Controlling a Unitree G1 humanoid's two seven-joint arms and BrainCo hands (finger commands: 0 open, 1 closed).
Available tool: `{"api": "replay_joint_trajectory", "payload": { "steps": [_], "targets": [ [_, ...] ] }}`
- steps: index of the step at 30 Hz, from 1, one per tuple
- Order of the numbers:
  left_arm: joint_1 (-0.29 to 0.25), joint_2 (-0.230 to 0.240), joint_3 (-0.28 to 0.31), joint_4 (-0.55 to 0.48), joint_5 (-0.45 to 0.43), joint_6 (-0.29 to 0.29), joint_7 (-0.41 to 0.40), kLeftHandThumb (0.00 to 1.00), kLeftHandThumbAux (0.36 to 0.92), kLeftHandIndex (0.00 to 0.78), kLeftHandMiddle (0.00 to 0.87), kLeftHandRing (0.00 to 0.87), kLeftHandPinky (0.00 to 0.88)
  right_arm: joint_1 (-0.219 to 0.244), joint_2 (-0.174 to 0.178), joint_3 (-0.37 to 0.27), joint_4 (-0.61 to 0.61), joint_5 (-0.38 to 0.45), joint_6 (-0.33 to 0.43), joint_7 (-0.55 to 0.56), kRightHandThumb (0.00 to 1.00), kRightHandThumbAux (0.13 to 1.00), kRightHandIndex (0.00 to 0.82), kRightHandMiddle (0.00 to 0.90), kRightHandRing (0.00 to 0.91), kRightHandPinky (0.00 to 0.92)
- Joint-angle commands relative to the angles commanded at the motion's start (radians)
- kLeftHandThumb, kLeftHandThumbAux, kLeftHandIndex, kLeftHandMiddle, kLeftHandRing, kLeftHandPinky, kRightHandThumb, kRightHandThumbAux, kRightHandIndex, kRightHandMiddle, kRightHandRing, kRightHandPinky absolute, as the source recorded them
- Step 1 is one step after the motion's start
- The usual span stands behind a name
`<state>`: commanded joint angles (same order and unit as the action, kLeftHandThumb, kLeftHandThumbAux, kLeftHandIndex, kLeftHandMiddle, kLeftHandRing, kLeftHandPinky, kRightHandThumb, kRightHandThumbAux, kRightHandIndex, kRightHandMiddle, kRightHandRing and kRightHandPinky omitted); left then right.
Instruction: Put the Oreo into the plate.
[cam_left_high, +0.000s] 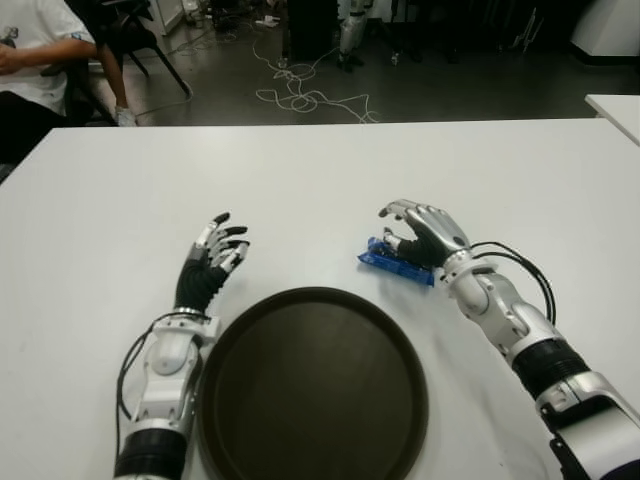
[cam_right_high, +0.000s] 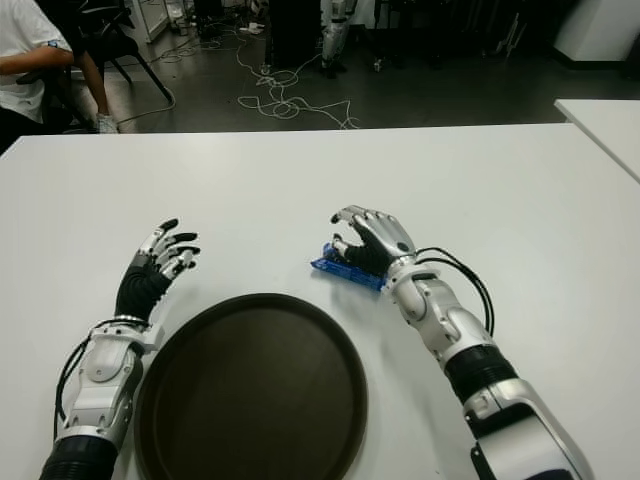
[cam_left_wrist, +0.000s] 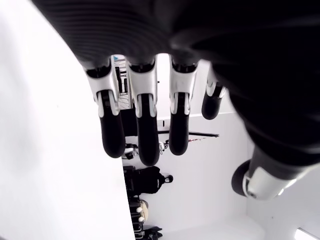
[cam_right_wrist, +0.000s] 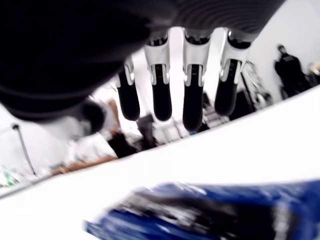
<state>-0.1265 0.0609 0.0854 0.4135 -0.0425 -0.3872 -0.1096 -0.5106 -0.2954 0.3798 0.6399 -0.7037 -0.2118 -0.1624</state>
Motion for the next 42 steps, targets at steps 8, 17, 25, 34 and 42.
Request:
{"api": "replay_joint_trajectory", "payload": {
  "steps": [8,17,25,34,42],
  "targets": [
    [0.005,0.005,0.001,-0.006,0.003,0.006,-0.001,0.396,0.615,0.116,0.26,0.288,0.313,0.002,-0.026,0.058,-0.043,-0.085,0.099,0.017,0.335,0.334,0.0,0.0,0.0,0.015],
    [0.012,0.005,0.002,-0.022,-0.002,0.019,-0.003,0.39,0.599,0.108,0.258,0.288,0.318,0.004,-0.047,0.115,-0.1,-0.156,0.189,0.095,0.296,0.351,0.0,0.0,0.0,0.0],
    [0.017,0.004,0.004,-0.034,-0.001,0.035,0.0,0.402,0.598,0.112,0.264,0.29,0.318,0.007,-0.051,0.13,-0.124,-0.164,0.211,0.125,0.283,0.354,0.0,0.0,0.0,0.0],
    [0.016,0.006,0.004,-0.038,0.002,0.037,-0.001,0.397,0.62,0.121,0.268,0.292,0.321,0.005,-0.046,0.135,-0.13,-0.163,0.236,0.13,0.229,0.341,0.0,0.0,0.0,0.0],
    [0.017,0.006,0.005,-0.04,0.003,0.041,0.002,0.377,0.588,0.118,0.272,0.296,0.323,0.009,-0.045,0.136,-0.147,-0.164,0.257,0.137,0.189,0.355,0.0,0.0,0.0,0.0]
  ]
}}
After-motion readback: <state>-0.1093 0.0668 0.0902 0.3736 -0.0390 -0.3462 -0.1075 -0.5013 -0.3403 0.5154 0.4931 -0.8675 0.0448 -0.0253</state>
